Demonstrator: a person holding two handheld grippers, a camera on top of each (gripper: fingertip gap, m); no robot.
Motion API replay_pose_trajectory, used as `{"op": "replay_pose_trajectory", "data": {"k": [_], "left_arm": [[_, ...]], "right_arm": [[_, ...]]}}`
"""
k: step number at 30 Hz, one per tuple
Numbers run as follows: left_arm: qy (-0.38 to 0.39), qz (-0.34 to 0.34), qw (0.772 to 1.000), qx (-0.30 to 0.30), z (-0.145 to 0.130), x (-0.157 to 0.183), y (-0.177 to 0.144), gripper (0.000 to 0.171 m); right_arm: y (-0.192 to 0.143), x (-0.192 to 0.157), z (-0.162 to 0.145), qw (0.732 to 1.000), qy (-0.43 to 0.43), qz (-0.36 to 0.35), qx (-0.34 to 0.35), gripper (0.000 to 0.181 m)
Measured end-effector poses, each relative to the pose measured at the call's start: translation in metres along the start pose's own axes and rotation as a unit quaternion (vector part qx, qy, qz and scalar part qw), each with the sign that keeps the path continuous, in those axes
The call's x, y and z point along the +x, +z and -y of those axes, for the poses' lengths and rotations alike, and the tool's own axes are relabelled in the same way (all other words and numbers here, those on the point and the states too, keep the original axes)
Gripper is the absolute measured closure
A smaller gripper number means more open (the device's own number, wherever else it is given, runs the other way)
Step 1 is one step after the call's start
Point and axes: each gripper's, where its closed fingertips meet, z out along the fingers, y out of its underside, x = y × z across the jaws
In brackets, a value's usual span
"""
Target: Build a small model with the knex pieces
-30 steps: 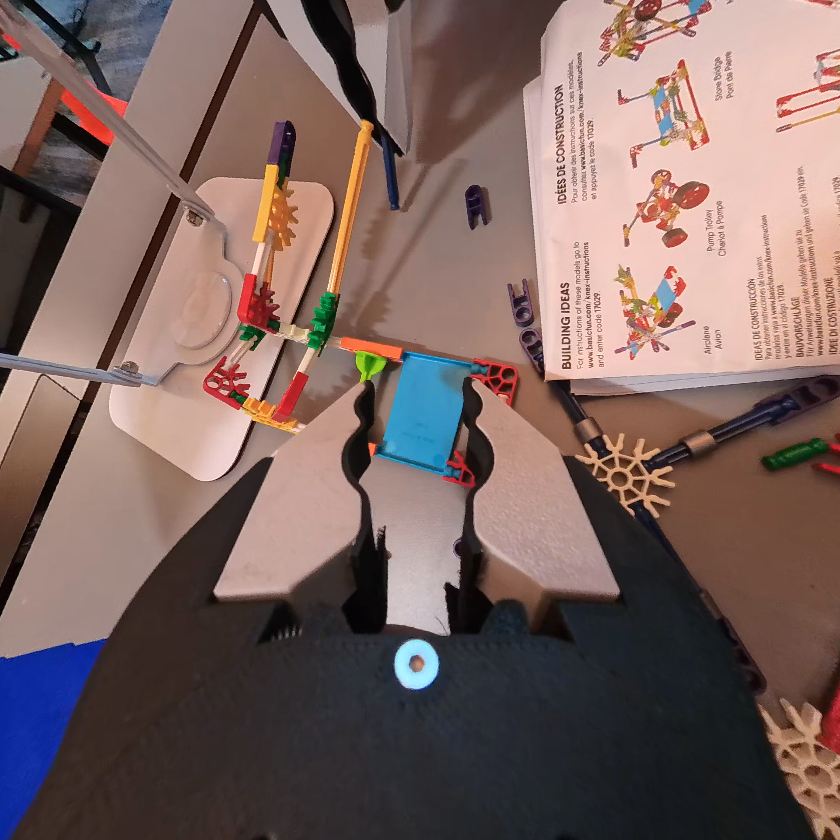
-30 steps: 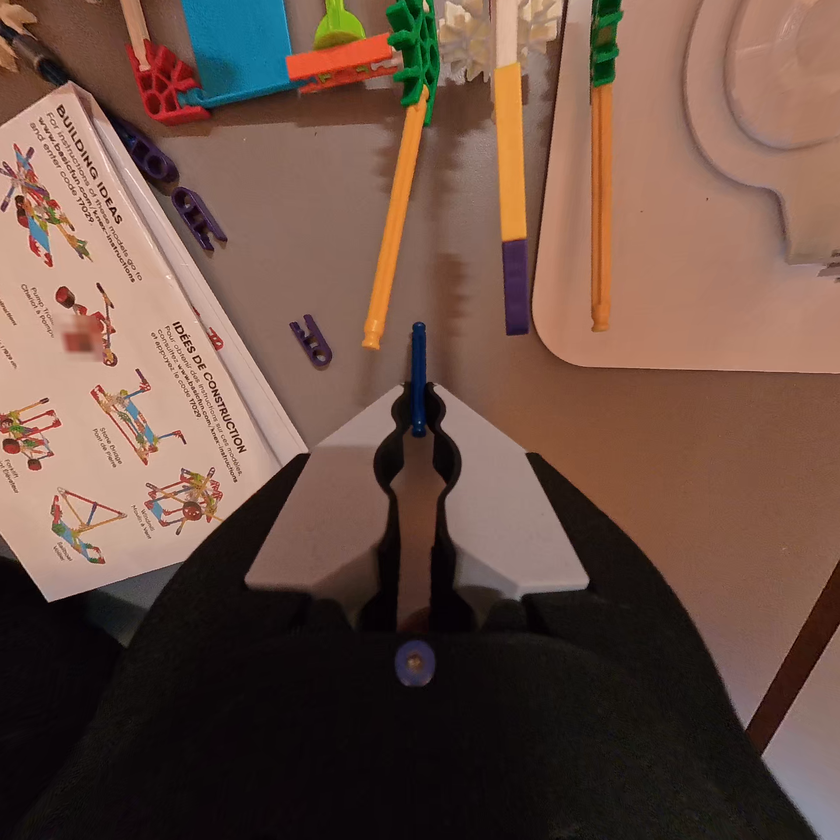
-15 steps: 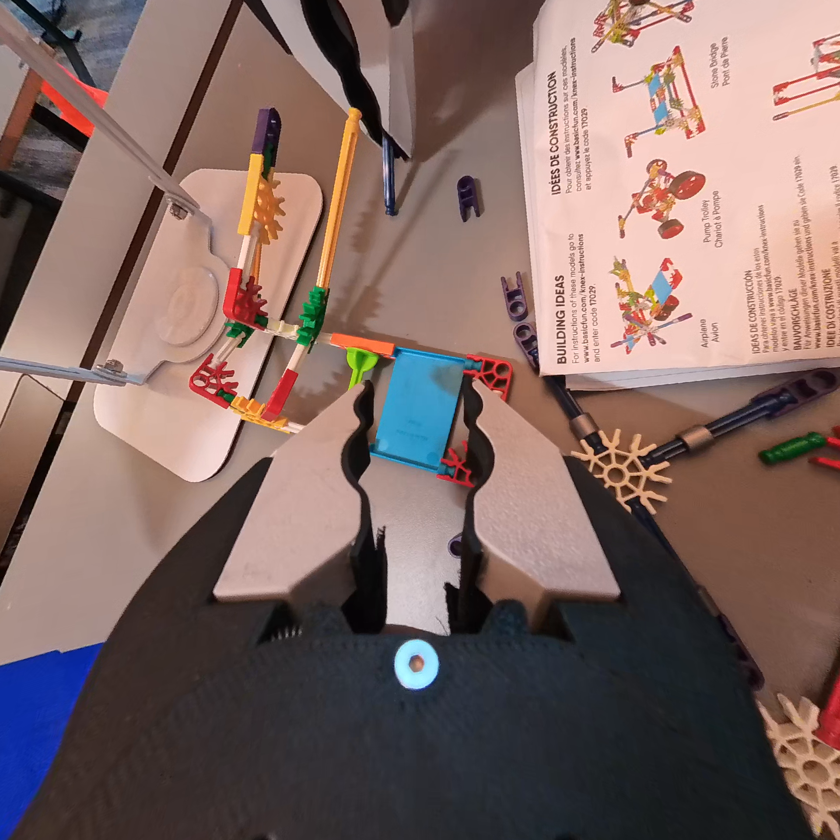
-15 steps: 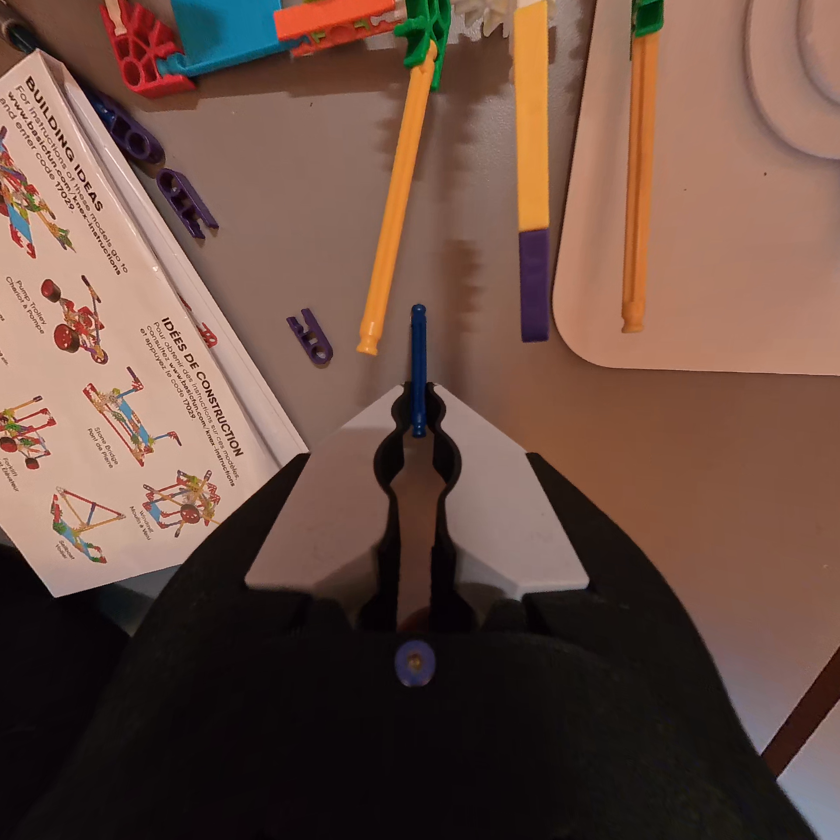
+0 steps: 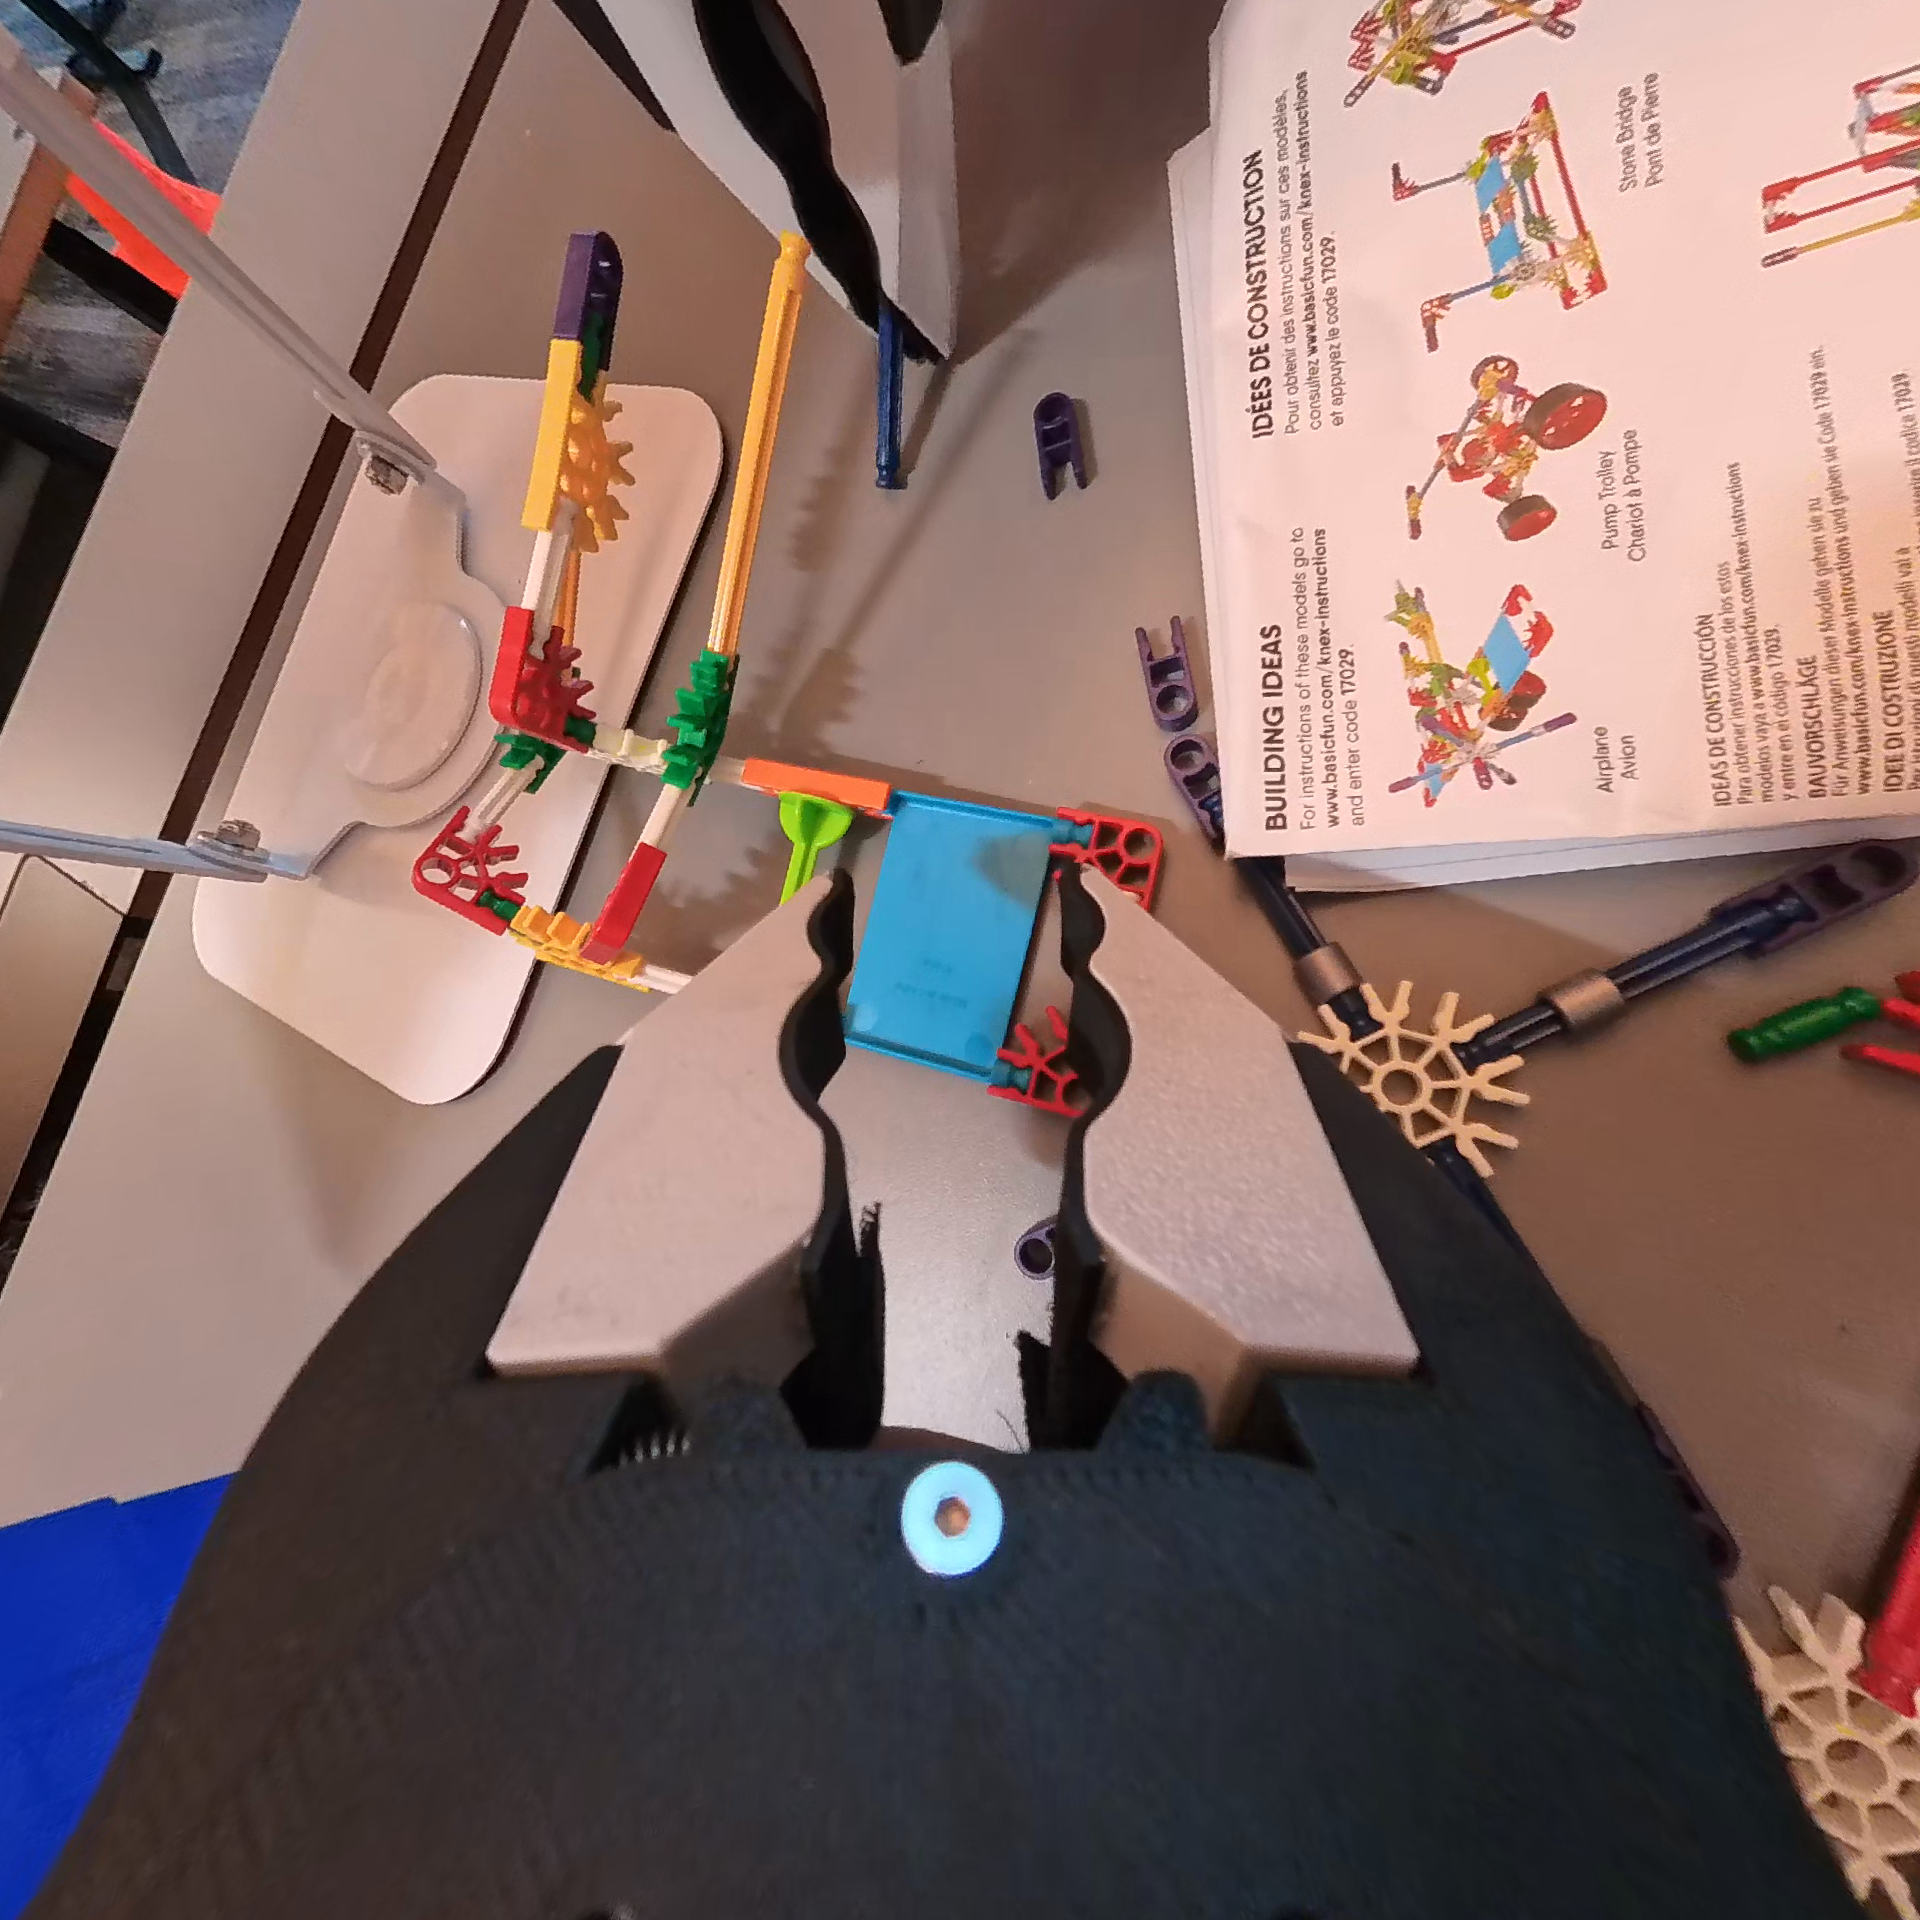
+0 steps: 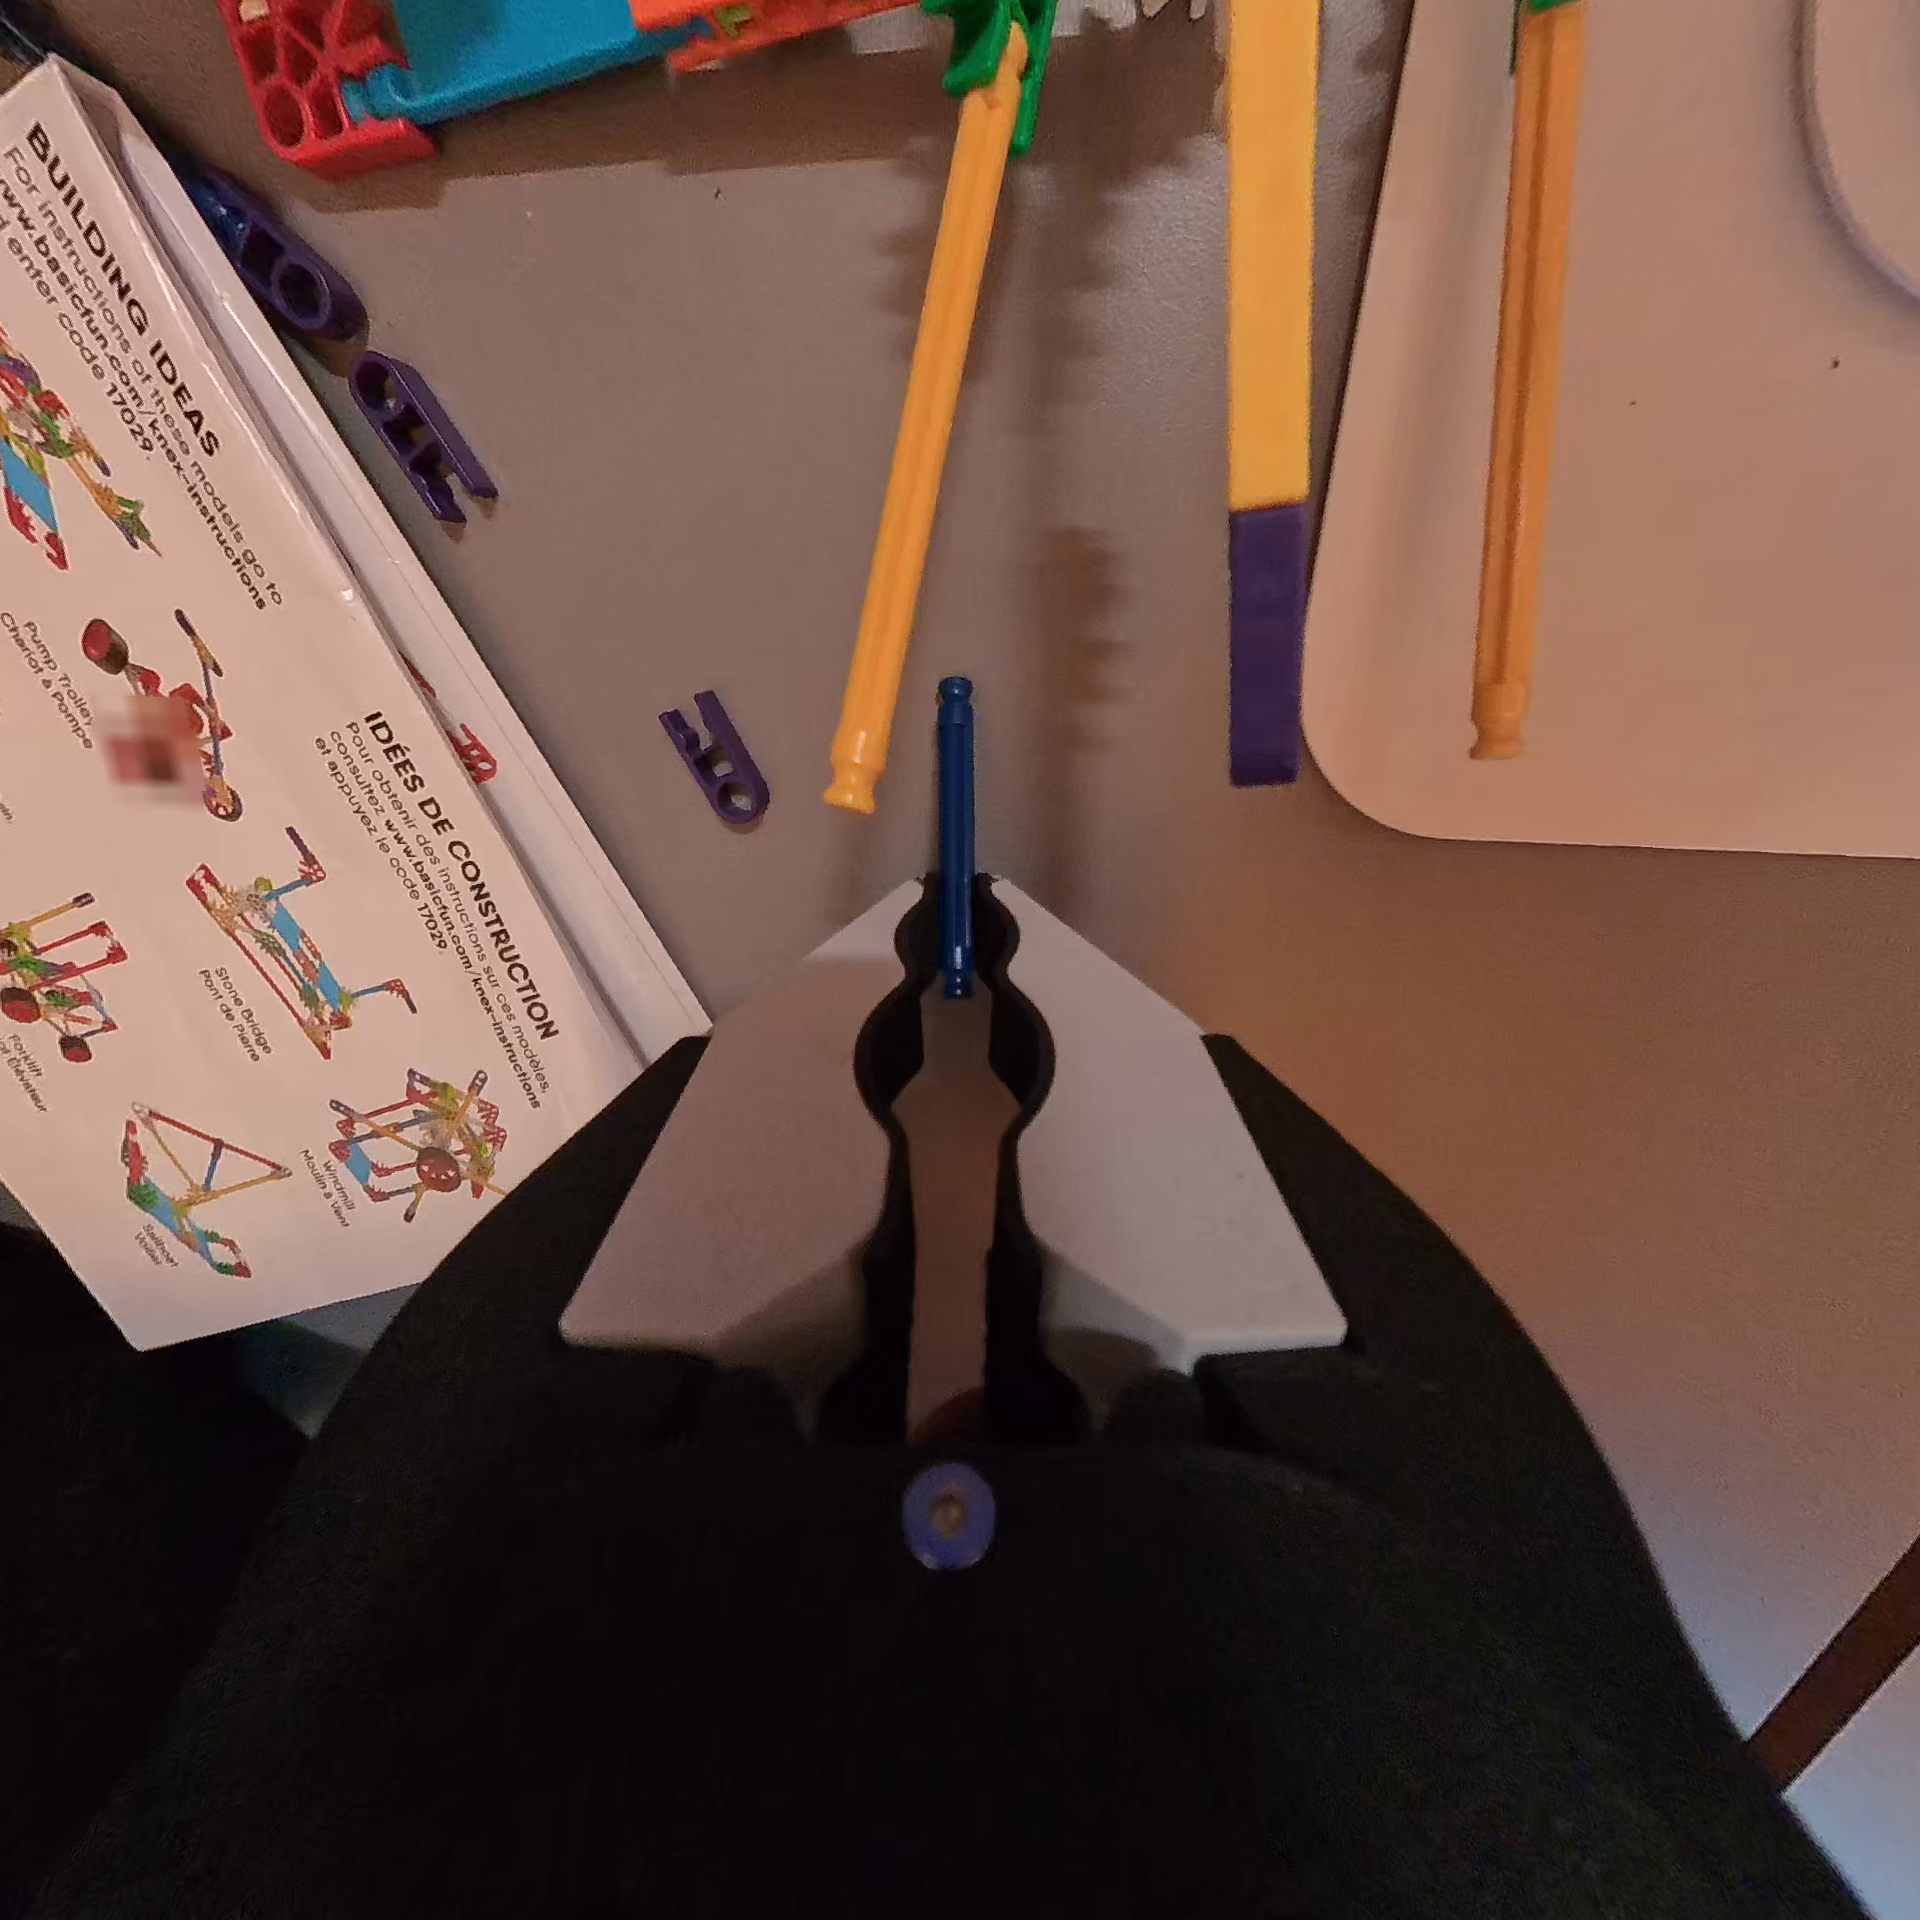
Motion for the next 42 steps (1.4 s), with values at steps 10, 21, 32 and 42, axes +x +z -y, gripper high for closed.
{"op": "replay_pose_trajectory", "data": {"k": [10, 21, 32, 42], "left_arm": [[0.000, -0.002, 1.000, -0.002, -0.001, 0.001, 0.001, 0.133], [-0.001, -0.003, 1.000, -0.004, -0.002, 0.001, 0.001, 0.133], [-0.002, 0.000, 1.000, -0.003, -0.001, 0.000, 0.001, 0.133], [-0.001, -0.002, 1.000, -0.005, -0.001, 0.001, 0.002, 0.132]], "right_arm": [[0.002, 0.000, 0.000, 1.000, 0.000, 0.001, -0.002, 0.178], [0.002, -0.001, 0.001, 1.000, 0.002, 0.002, 0.002, 0.174], [-0.013, 0.004, 0.004, 0.999, 0.002, -0.029, 0.018, 0.171], [-0.022, 0.011, 0.005, 0.998, 0.002, -0.061, 0.022, 0.167]]}}
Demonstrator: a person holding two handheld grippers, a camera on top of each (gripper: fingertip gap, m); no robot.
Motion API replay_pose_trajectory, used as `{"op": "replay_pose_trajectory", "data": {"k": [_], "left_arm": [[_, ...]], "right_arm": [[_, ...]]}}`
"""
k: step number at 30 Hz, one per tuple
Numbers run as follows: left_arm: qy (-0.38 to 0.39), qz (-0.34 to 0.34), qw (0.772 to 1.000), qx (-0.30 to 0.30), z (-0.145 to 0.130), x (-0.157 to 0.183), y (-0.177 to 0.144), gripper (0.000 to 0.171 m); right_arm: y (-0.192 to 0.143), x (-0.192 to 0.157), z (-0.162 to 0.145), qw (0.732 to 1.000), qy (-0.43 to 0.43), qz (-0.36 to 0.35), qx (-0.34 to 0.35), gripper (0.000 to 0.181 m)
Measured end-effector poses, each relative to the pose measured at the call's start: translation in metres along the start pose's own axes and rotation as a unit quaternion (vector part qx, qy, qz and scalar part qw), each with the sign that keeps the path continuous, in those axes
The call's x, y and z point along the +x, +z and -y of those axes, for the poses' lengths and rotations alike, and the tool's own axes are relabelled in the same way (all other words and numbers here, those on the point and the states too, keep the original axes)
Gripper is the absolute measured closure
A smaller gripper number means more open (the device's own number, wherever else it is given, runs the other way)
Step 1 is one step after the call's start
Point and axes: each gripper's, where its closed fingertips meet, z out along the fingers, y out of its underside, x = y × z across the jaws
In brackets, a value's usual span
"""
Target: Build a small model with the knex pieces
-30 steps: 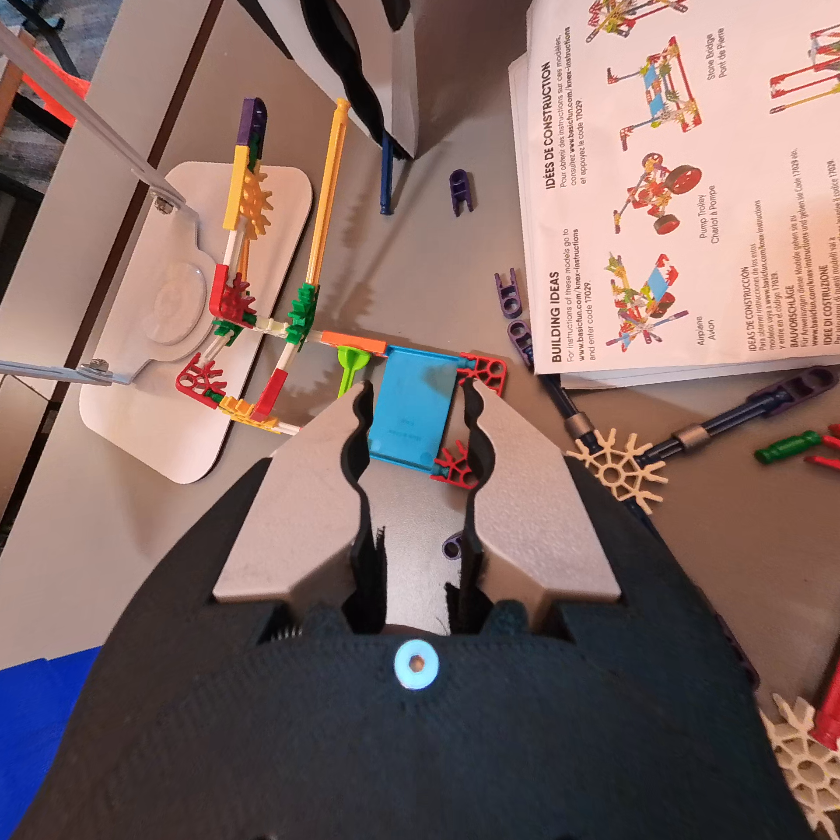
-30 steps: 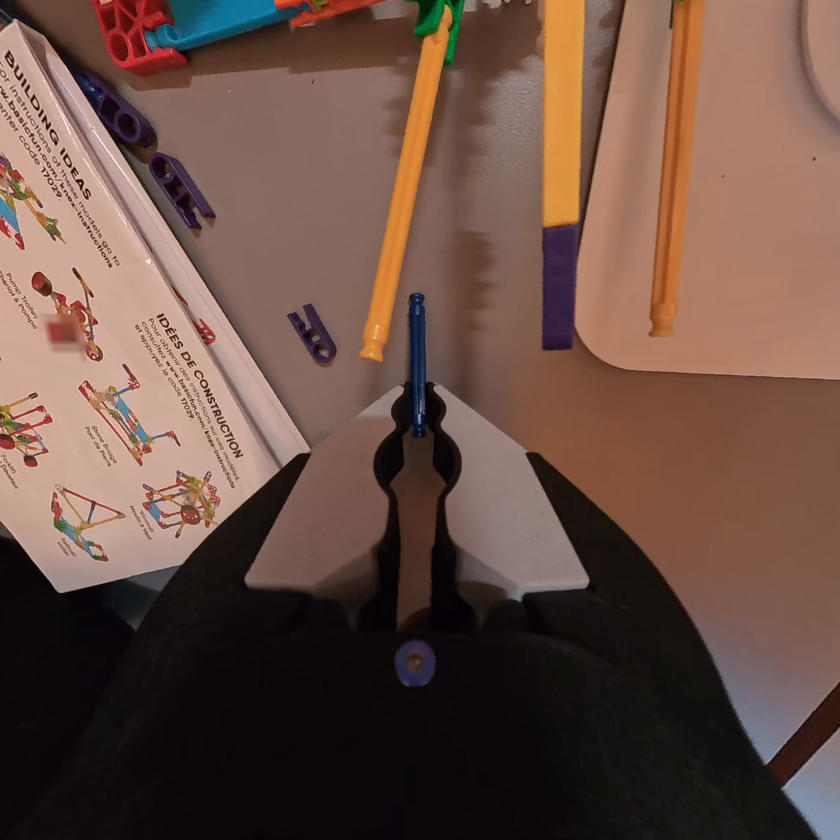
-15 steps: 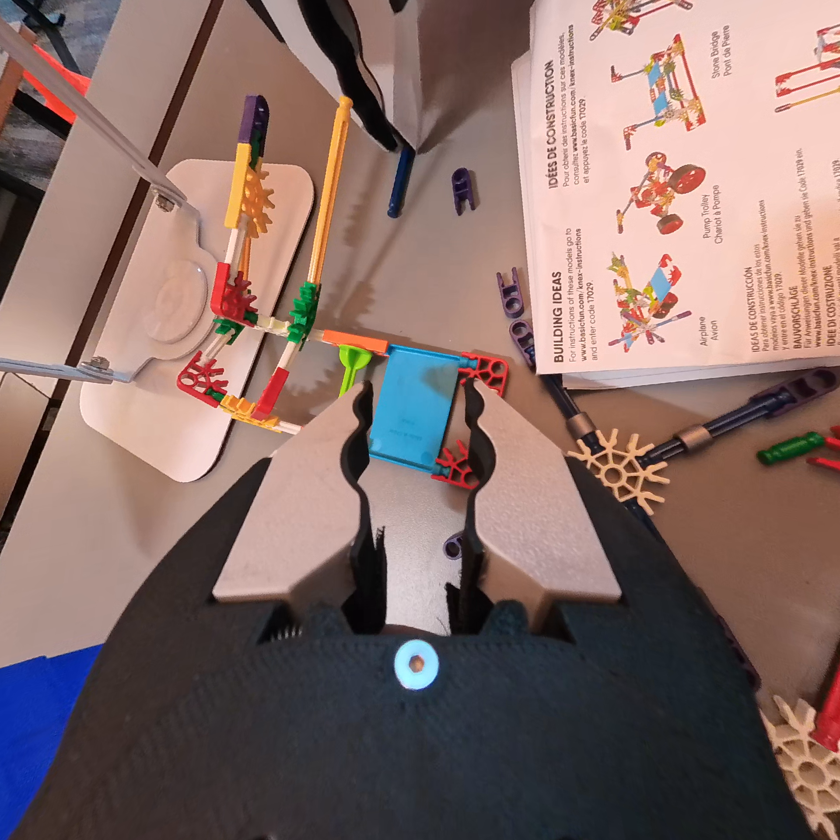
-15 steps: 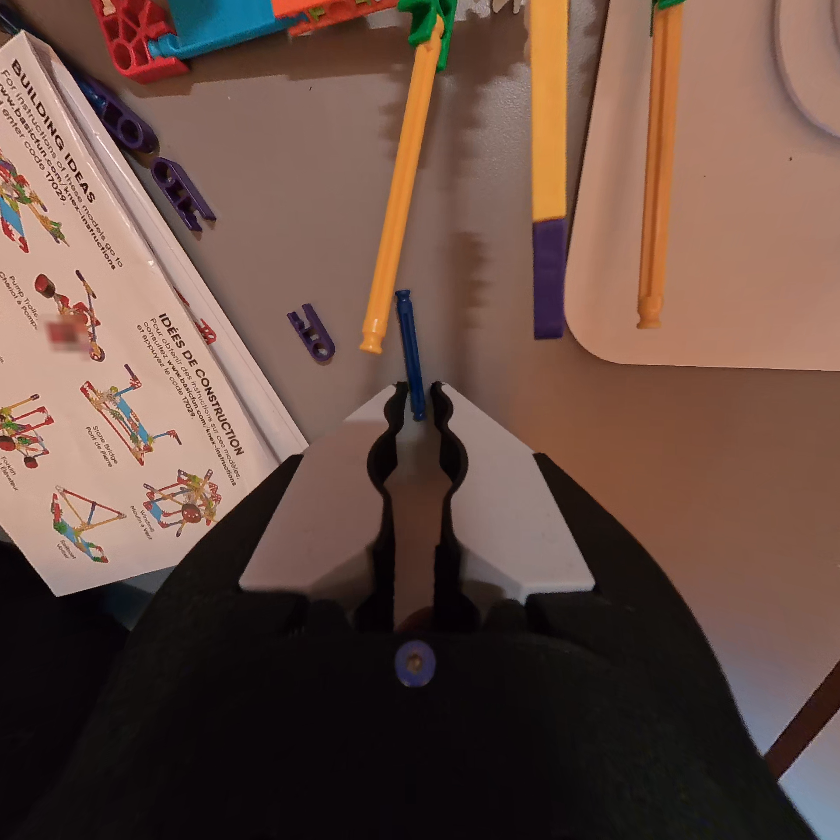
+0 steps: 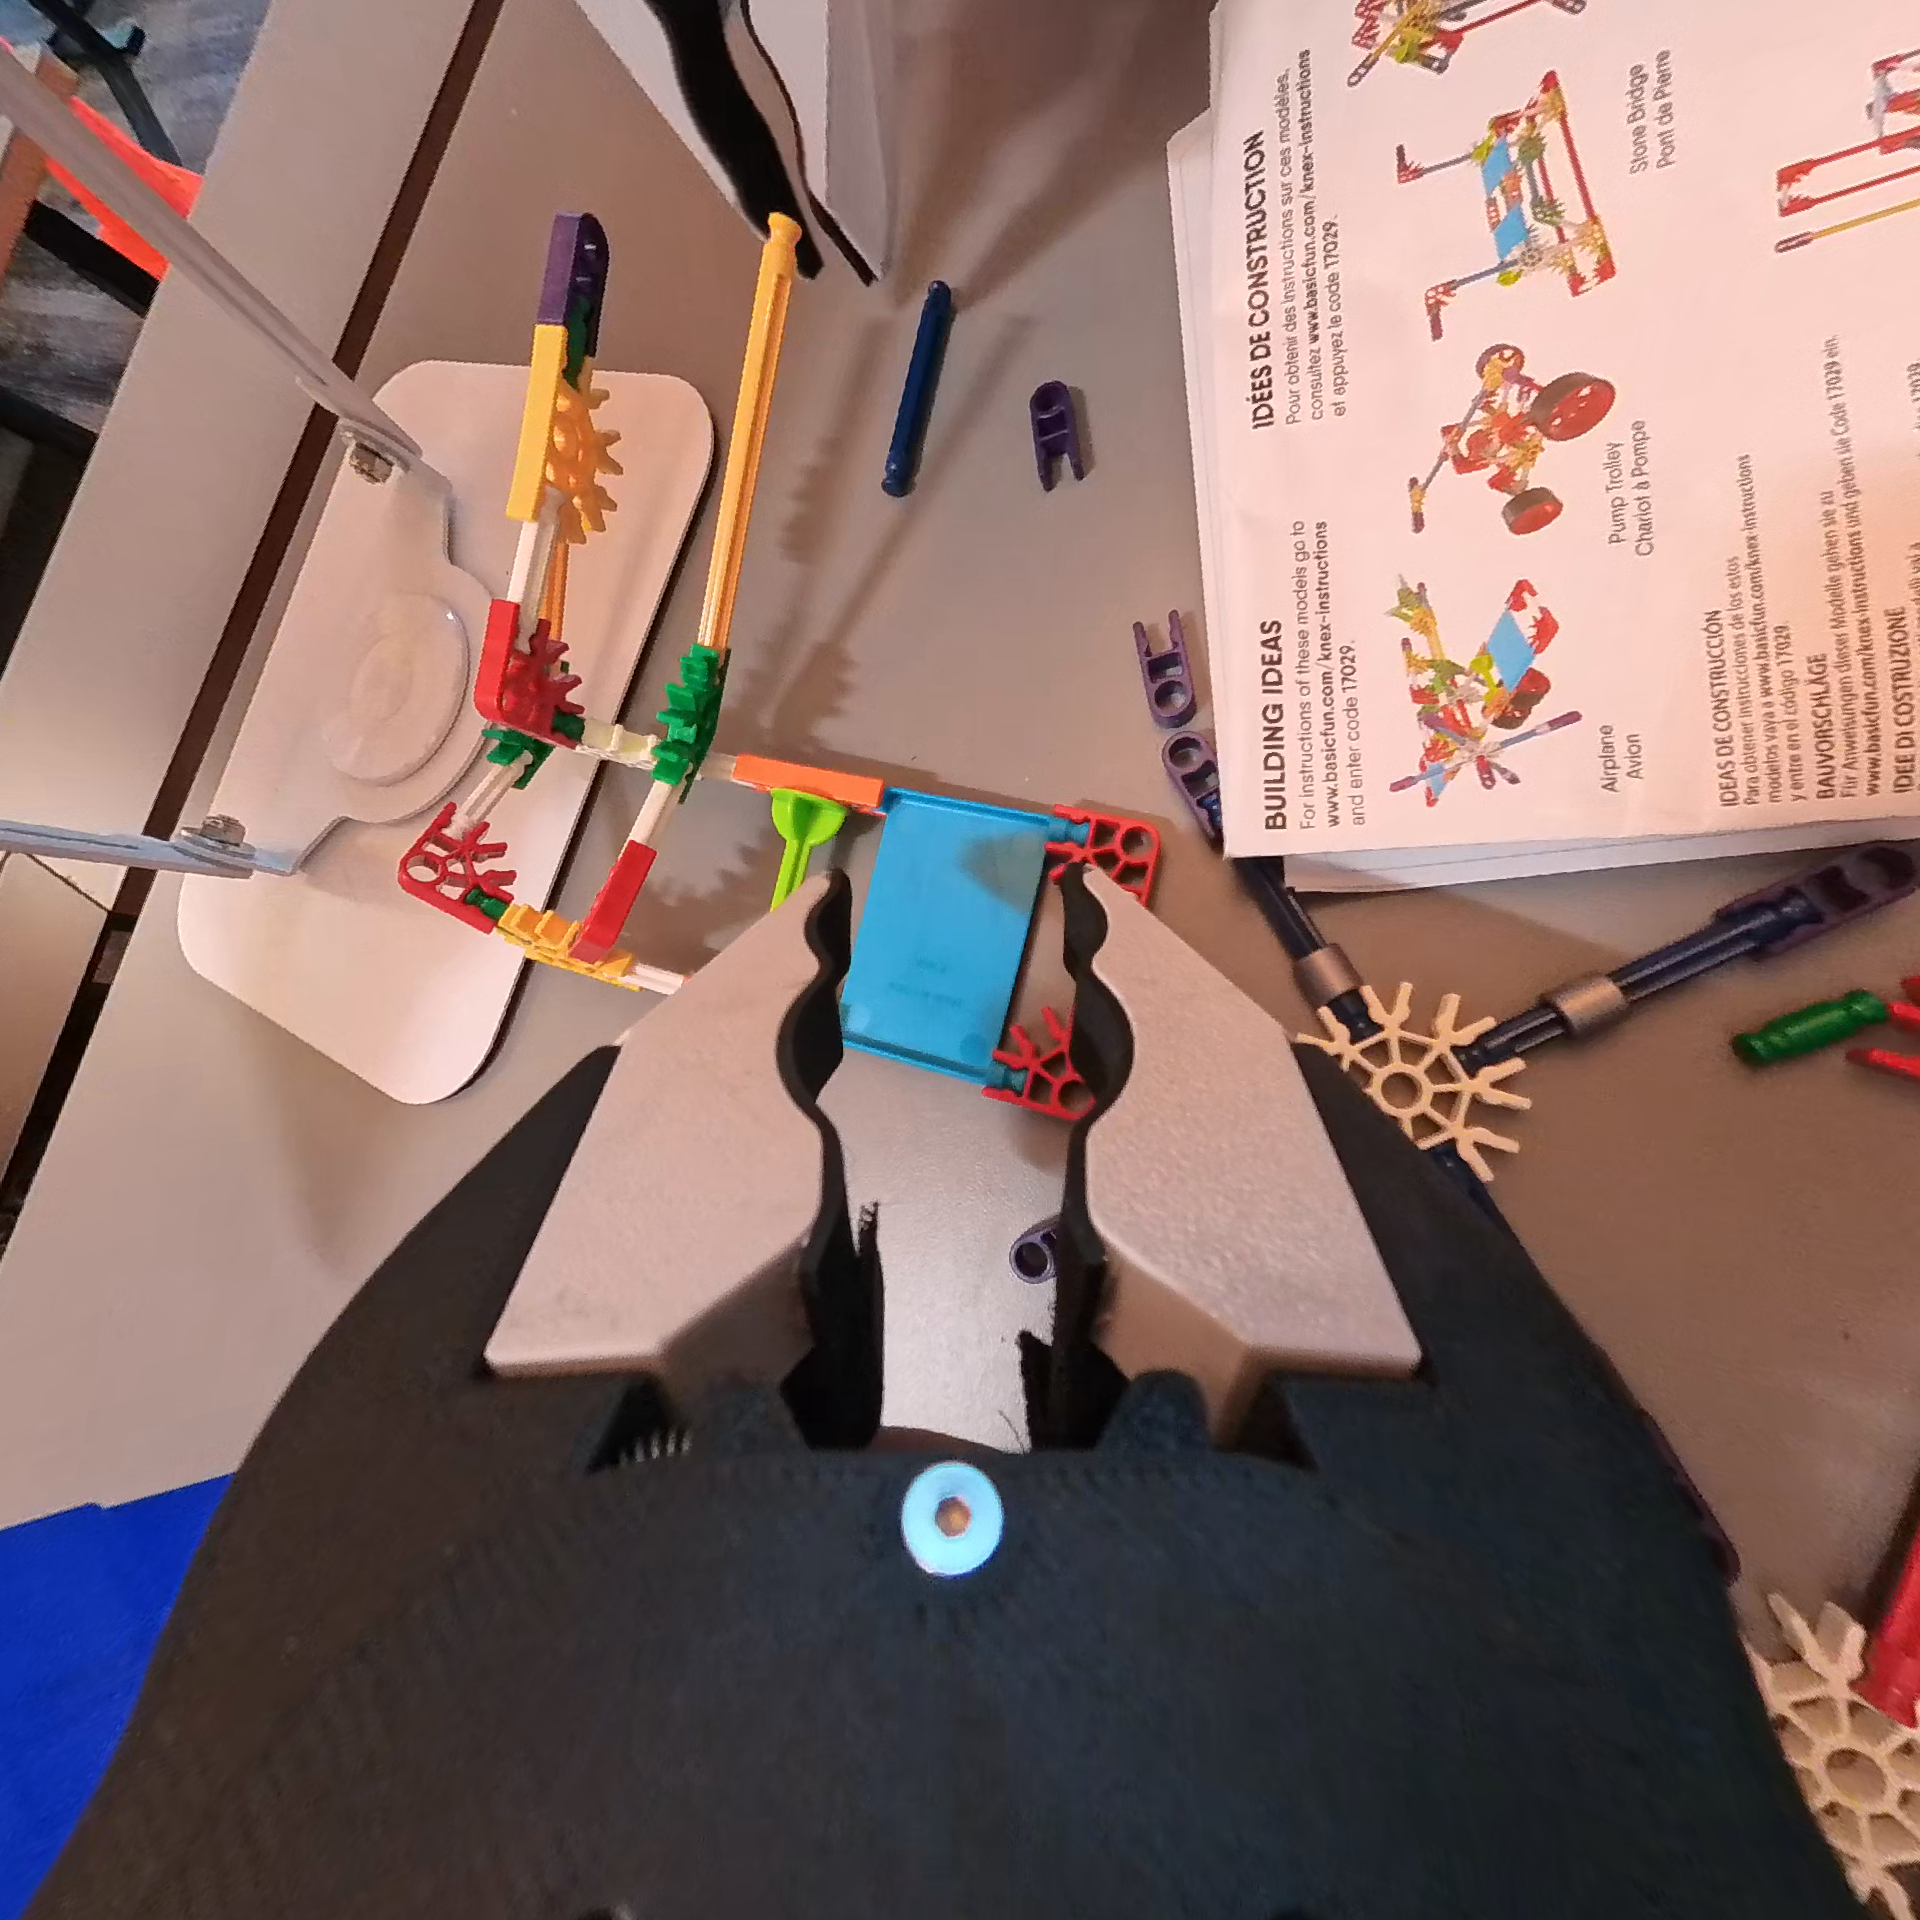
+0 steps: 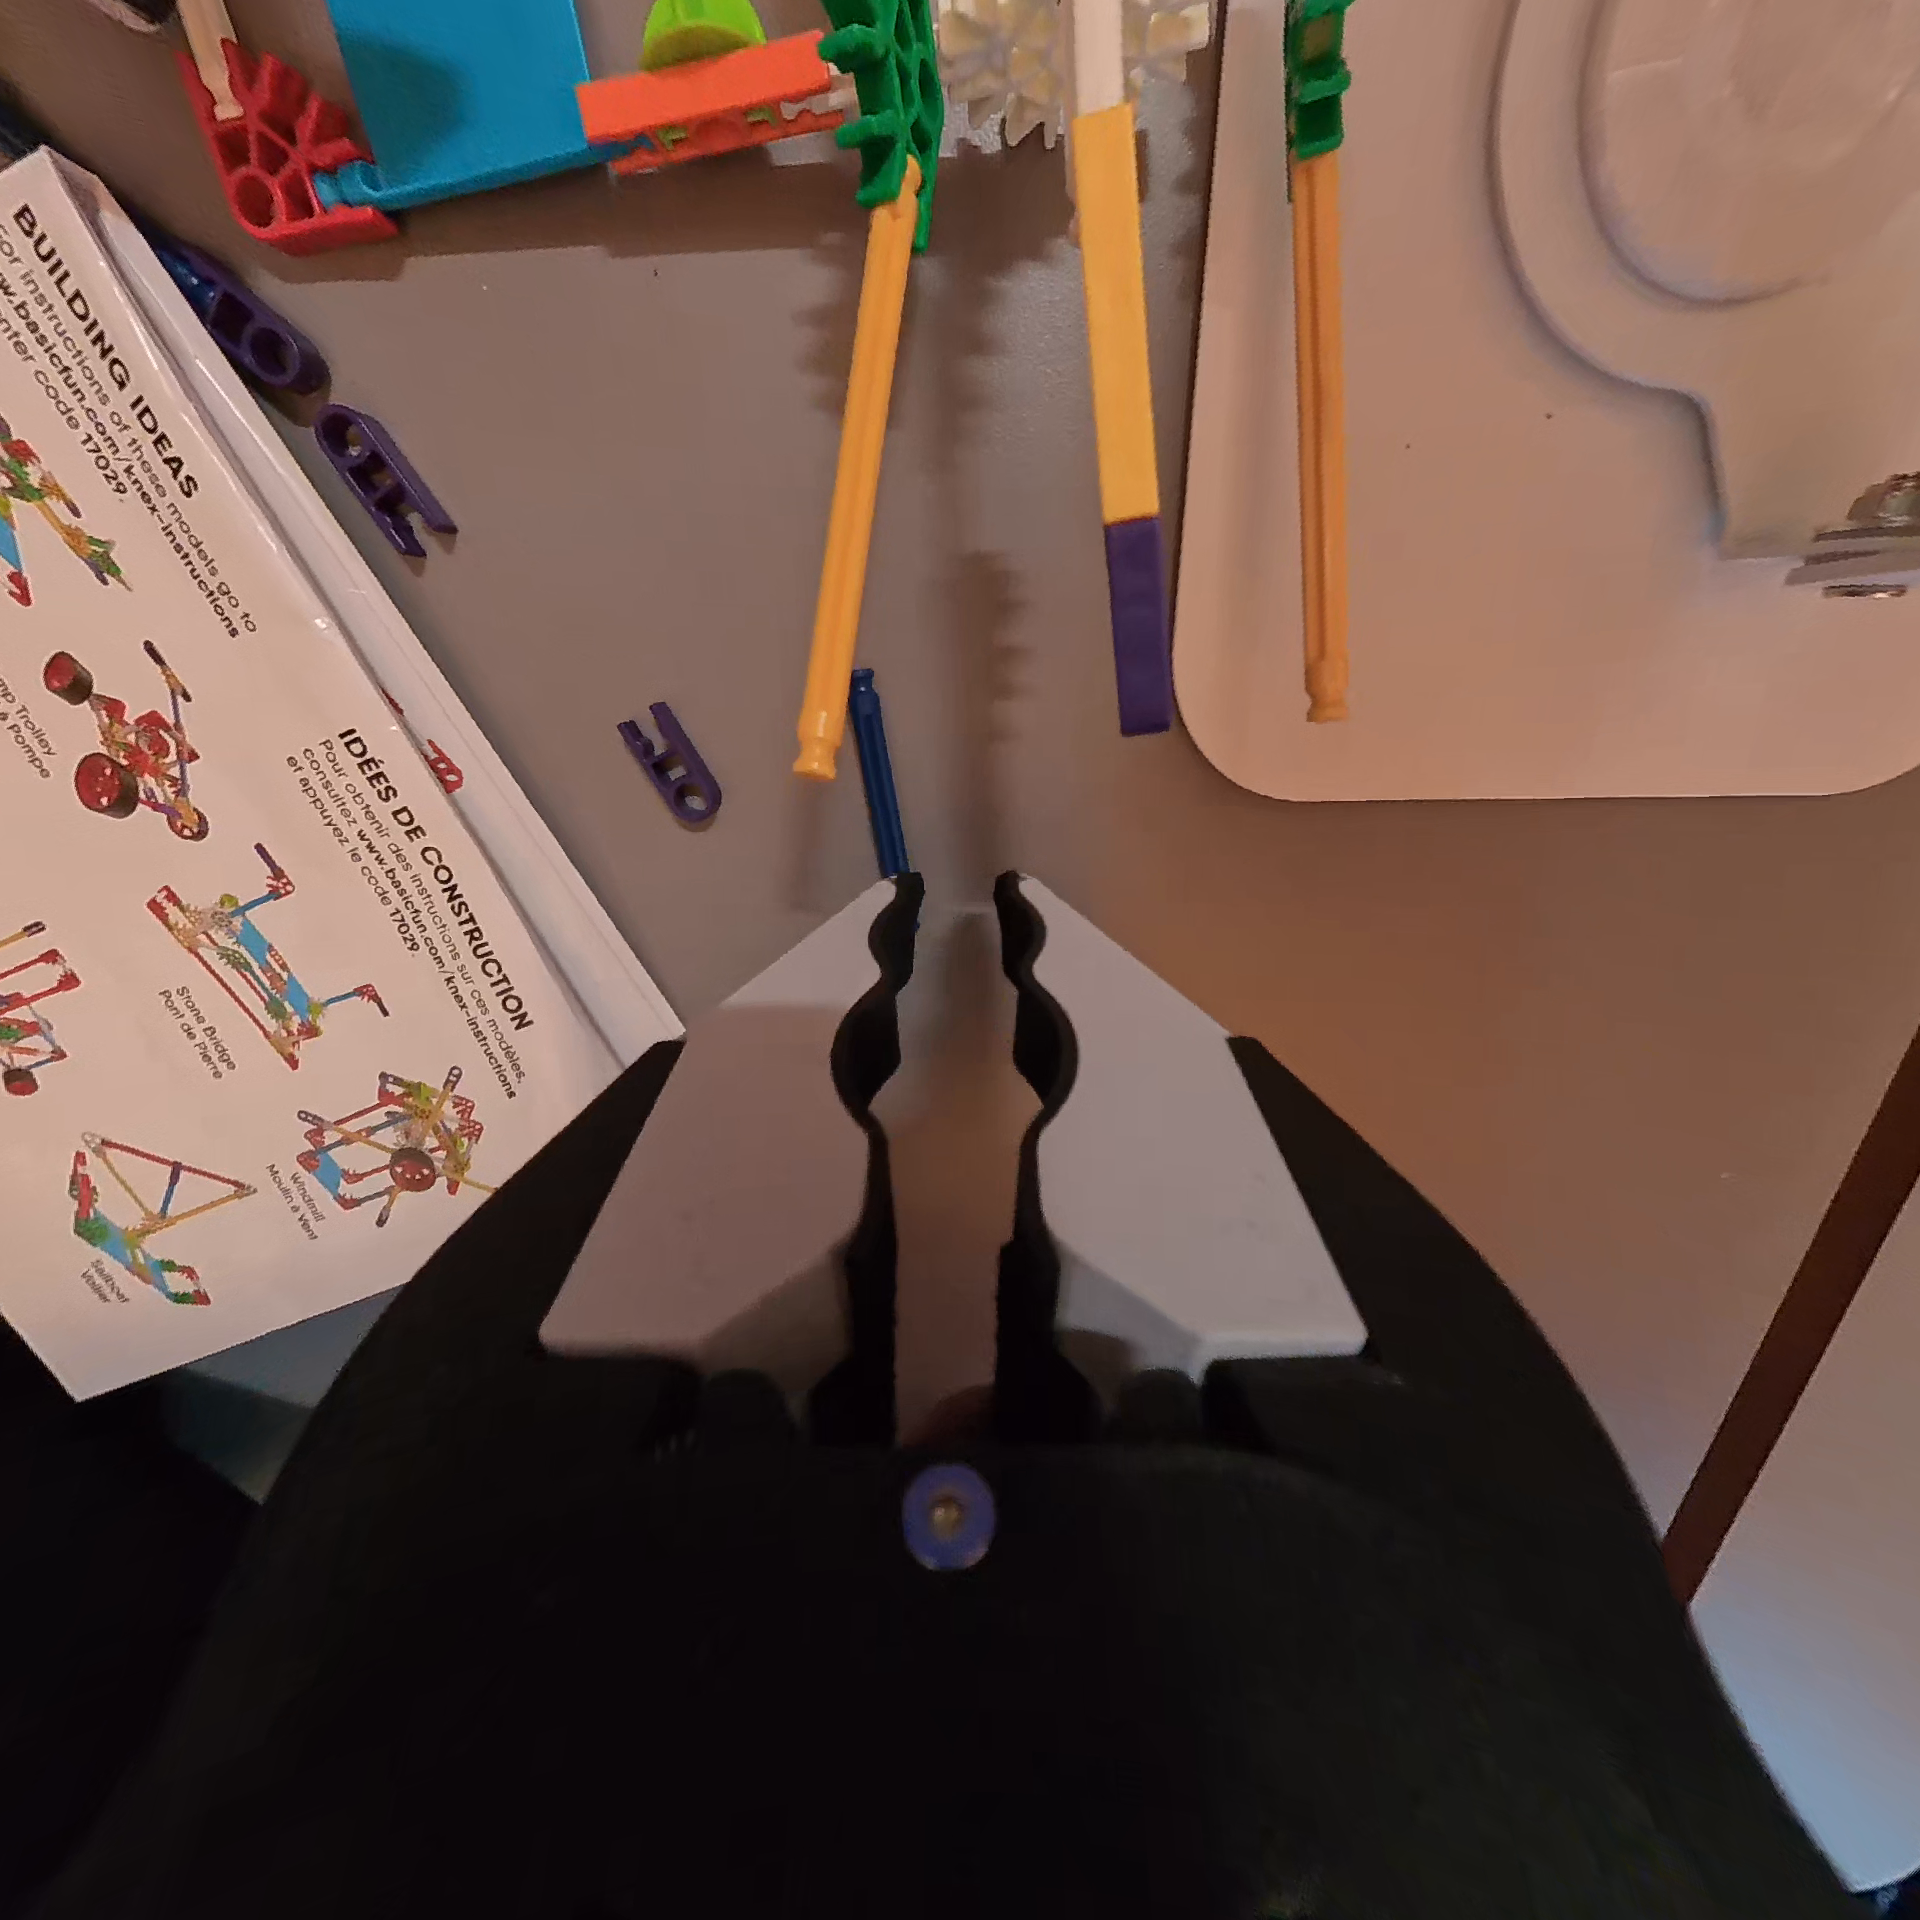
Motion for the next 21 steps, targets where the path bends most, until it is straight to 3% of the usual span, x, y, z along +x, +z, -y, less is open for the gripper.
{"op": "replay_pose_trajectory", "data": {"k": [21], "left_arm": [[-0.001, -0.004, 1.000, -0.001, -0.0011, 0.0013, 0.0021, 0.132]], "right_arm": [[-0.0045, 0.0023, 0.0008, 1.000, -0.002, -0.012, 0.002, 0.168]]}}
